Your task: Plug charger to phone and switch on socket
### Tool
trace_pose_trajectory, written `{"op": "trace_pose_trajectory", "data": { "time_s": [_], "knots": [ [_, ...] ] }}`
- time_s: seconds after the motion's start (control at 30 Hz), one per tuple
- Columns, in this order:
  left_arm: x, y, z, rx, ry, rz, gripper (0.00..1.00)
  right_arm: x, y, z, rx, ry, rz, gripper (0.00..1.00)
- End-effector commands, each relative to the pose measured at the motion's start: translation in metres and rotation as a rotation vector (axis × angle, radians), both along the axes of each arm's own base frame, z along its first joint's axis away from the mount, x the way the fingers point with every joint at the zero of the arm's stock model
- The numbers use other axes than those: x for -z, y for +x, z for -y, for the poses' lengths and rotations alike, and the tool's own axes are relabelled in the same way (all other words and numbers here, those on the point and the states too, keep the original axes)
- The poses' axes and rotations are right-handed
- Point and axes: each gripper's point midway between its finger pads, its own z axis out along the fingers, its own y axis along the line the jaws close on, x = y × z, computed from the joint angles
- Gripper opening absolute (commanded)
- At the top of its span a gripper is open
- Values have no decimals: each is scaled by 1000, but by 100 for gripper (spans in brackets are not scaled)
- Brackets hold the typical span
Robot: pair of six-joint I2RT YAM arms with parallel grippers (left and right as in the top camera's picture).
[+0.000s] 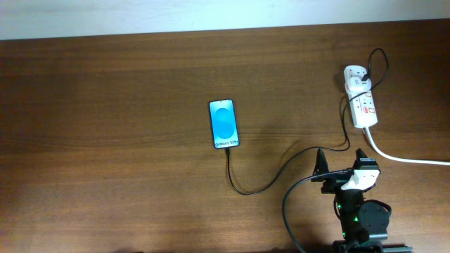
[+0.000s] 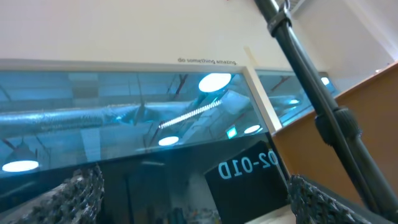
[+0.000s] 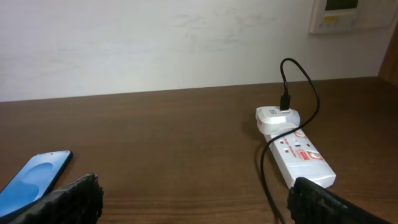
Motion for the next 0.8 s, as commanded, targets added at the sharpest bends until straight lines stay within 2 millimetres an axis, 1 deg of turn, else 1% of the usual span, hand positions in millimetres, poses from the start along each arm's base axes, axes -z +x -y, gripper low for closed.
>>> {"op": "trace_pose_trajectory", "data": {
  "time_s": [0.0, 0.1, 0.2, 0.23, 0.27, 0.33, 0.4, 0.47, 0.53, 0.6, 0.67, 0.73, 0.77],
  "knots": [
    [4, 3, -2, -2, -17, -29, 99, 3, 0, 0, -3, -17, -9, 99],
    [16, 20, -4, -9, -28, -118, 99, 3, 0, 0, -3, -17, -9, 98],
    [44, 50, -12, -40, -69, -297, 100, 3, 0, 0, -3, -17, -9, 98],
    [60, 62, -13, -47, -69, -378, 99, 3, 0, 0, -3, -17, -9, 98],
    [71, 71, -18, -90, -68, -429, 99, 3, 0, 0, -3, -17, -9, 98],
    [98, 85, -22, -125, -58, -545, 99, 3, 0, 0, -3, -17, -9, 99],
    [136, 103, -23, -169, 4, -678, 99, 3, 0, 0, -3, -17, -9, 98],
    [163, 124, -24, -256, 154, -693, 99, 3, 0, 0, -3, -17, -9, 98],
    [200, 152, -28, -318, 258, -747, 99, 3, 0, 0, -3, -17, -9, 98],
    [237, 183, -38, -356, 248, -824, 99, 3, 0, 0, -3, -17, -9, 99],
    [264, 207, -41, -364, 247, -849, 99, 3, 0, 0, -3, -17, -9, 98],
    [286, 229, -46, -391, 235, -844, 99, 3, 0, 0, -3, -17, -9, 98],
    [293, 236, -50, -409, 227, -840, 99, 3, 0, 0, -3, -17, -9, 98]
  ]
}}
